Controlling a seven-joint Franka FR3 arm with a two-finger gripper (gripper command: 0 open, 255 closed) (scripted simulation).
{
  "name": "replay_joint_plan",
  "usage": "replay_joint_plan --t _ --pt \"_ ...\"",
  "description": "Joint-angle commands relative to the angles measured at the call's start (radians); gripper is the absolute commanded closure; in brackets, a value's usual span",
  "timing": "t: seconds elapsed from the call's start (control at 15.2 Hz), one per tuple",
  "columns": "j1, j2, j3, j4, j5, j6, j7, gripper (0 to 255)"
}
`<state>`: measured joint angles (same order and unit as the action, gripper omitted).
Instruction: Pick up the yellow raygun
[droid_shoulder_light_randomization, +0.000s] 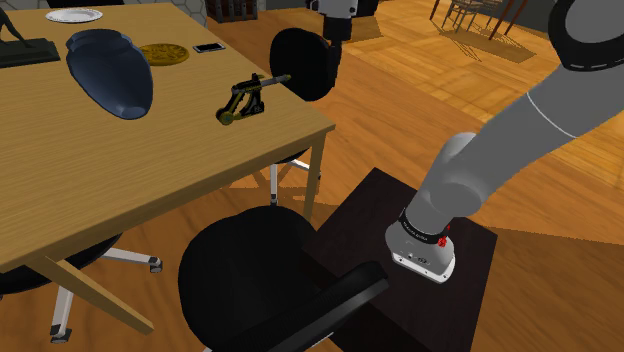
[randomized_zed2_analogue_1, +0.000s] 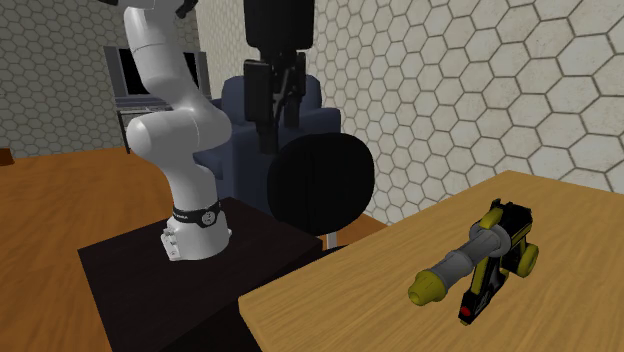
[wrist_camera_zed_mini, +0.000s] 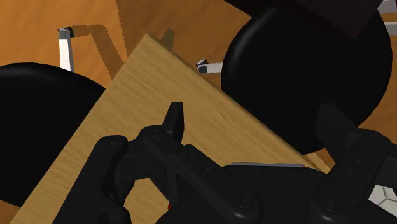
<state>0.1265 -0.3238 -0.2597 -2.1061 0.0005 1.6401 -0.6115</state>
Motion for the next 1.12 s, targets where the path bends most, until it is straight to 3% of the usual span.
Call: replay_joint_plan --t 0.0,0.46,1.06 --pt "0.017 0.09 -0.02 0.069 0.018 0.021 -0.09 0" --pt "0.041 0.374 -0.044 0.336 0.108 0.028 -0.366 0" --pt "0.012 0.743 0.012 0.797 0.215 -0.072 -0.642 0"
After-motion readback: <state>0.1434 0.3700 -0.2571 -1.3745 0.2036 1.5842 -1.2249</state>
